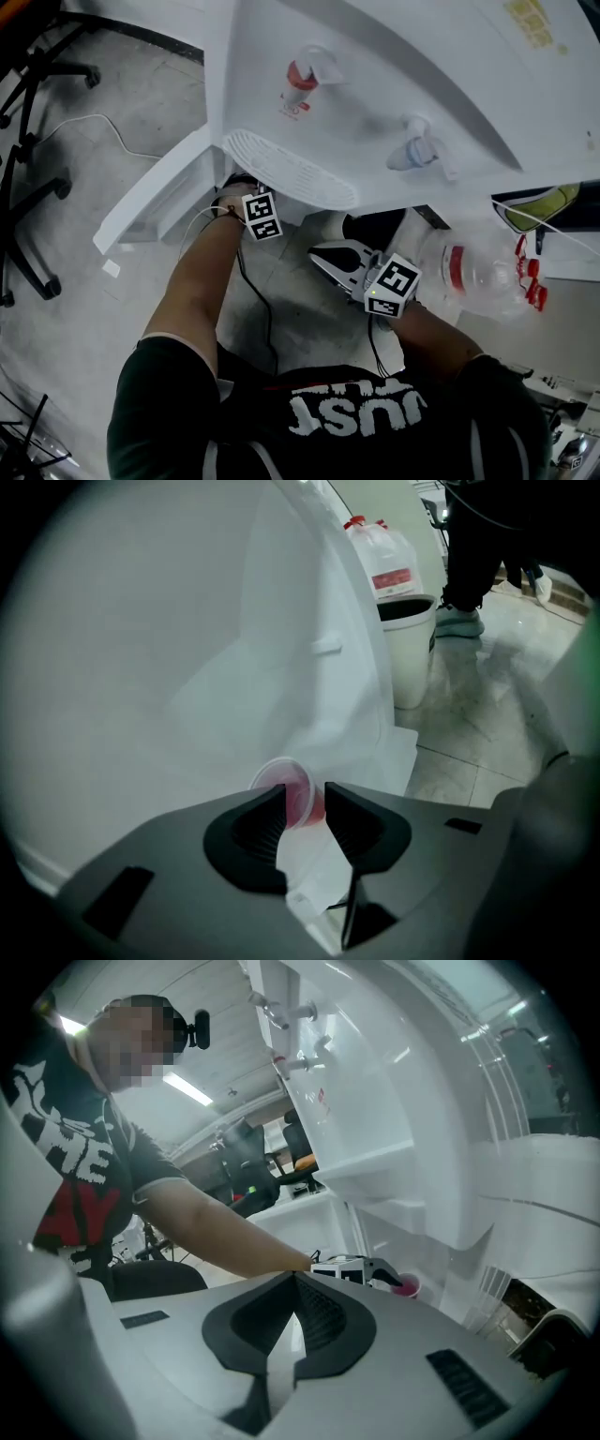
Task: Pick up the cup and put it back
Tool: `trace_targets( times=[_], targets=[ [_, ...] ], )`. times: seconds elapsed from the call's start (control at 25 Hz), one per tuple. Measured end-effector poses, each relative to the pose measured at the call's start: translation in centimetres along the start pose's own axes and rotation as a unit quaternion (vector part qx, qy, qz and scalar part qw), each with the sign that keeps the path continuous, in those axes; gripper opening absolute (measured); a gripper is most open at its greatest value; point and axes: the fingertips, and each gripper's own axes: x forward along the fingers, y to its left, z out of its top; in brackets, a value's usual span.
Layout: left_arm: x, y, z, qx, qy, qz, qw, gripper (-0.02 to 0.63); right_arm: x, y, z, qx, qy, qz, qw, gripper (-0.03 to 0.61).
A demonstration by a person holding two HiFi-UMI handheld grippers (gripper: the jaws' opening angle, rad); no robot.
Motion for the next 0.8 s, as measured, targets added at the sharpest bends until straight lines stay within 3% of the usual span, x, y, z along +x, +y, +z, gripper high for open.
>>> trace_targets(
  times=[0.16,0.24,0.6,0.8],
  targets=[
    [1.1,-1.4,-0.8,0.043,0.040,-0.028,0.9979,0.133,-0.4,0.0,-0.6,0.002,0.005,-0.002,1.000,0.032],
    [1.2,-1.7,-0.8,0.050,0.047,-0.037,0.9970,0.029,-0.5,0.0,-0.9,0.001,0.007,-0.001,1.000,0.032],
    [-2.4,-2.3,-0.8,-0.024,0.018,-0.070,0.9971,0.025,-0.2,0.1,-0.6,-0.023,0.011,0.025,0.999,0.032],
    [-5.4,-2.8,-1.1,-0.042,0.013,-0.068,0.9967,0.025,0.6,0.2,-0.2,-0.041,0.028,0.051,0.997,0.034]
  ],
)
